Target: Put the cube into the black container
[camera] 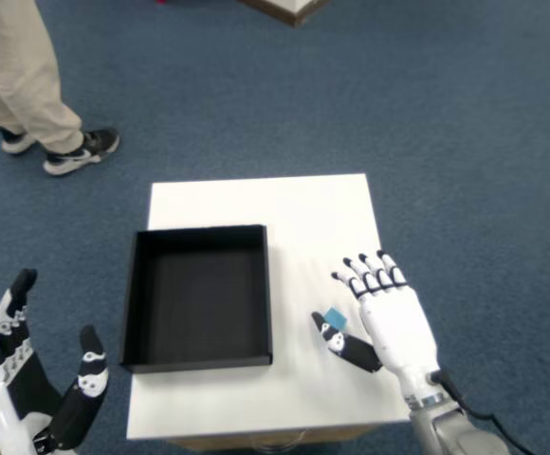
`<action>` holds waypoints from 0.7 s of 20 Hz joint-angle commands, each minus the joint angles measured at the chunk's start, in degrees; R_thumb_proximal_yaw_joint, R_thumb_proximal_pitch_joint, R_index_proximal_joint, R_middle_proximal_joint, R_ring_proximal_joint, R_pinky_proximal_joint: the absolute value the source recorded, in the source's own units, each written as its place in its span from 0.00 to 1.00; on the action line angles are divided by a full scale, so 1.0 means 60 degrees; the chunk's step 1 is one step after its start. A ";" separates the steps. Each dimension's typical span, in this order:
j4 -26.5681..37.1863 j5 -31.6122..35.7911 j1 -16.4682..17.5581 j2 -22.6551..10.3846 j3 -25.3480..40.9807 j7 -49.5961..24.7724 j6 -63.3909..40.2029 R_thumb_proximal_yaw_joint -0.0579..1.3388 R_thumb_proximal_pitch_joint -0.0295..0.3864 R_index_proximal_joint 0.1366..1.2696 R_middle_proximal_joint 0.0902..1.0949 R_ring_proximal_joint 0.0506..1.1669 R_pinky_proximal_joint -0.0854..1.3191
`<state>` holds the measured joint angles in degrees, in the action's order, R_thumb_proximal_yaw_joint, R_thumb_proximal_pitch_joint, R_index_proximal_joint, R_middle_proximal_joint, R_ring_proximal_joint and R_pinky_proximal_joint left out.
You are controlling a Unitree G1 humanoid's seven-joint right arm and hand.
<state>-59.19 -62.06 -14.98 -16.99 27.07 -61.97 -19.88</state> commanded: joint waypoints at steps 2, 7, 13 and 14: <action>-0.0061 0.0371 -0.0585 0.0021 -0.0257 -0.0282 -0.0203 0.19 0.33 0.27 0.16 0.14 0.11; -0.0440 0.0390 -0.0672 0.0275 -0.0238 0.0113 -0.0066 0.18 0.33 0.26 0.14 0.13 0.10; -0.1410 0.0365 -0.0739 0.0423 -0.0206 0.0230 0.0084 0.18 0.34 0.25 0.14 0.12 0.09; -0.1707 0.0344 -0.0742 0.0483 -0.0180 0.0201 0.0088 0.18 0.34 0.25 0.13 0.12 0.09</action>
<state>-69.97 -61.02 -17.29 -13.47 26.49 -59.36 -19.80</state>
